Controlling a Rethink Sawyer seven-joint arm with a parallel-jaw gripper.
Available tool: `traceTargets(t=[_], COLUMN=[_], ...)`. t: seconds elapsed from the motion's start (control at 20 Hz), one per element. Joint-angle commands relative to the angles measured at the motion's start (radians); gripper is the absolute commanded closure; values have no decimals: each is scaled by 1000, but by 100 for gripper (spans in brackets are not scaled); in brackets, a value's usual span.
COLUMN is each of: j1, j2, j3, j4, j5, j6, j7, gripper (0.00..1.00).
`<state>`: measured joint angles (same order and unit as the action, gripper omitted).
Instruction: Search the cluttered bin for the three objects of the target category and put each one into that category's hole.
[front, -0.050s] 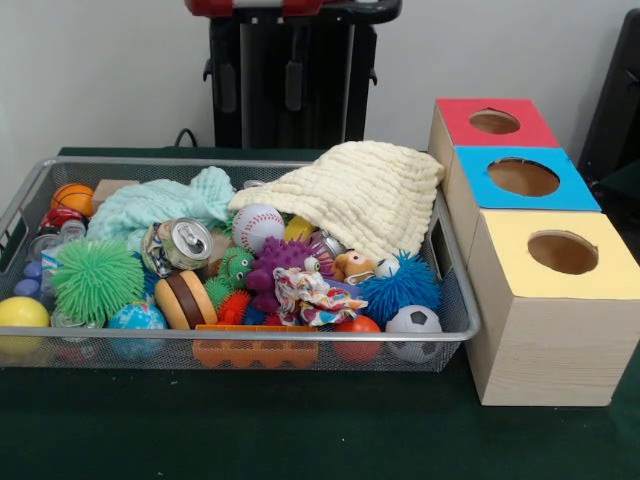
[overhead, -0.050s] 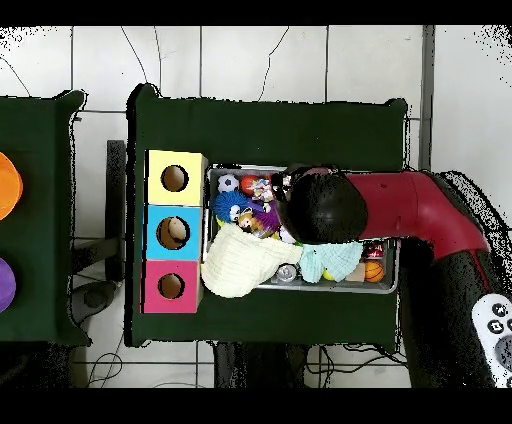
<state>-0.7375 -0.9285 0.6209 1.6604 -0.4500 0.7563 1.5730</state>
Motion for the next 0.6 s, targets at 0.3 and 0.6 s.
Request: traceTargets(t=[0.3,0.6], j1=[-141,-212], j2=[231,310], j3=[102,166], j4=[-46,-121], j5=[-103,-104], j6=[-28,77], j7=[-320,-450], gripper=[0,0])
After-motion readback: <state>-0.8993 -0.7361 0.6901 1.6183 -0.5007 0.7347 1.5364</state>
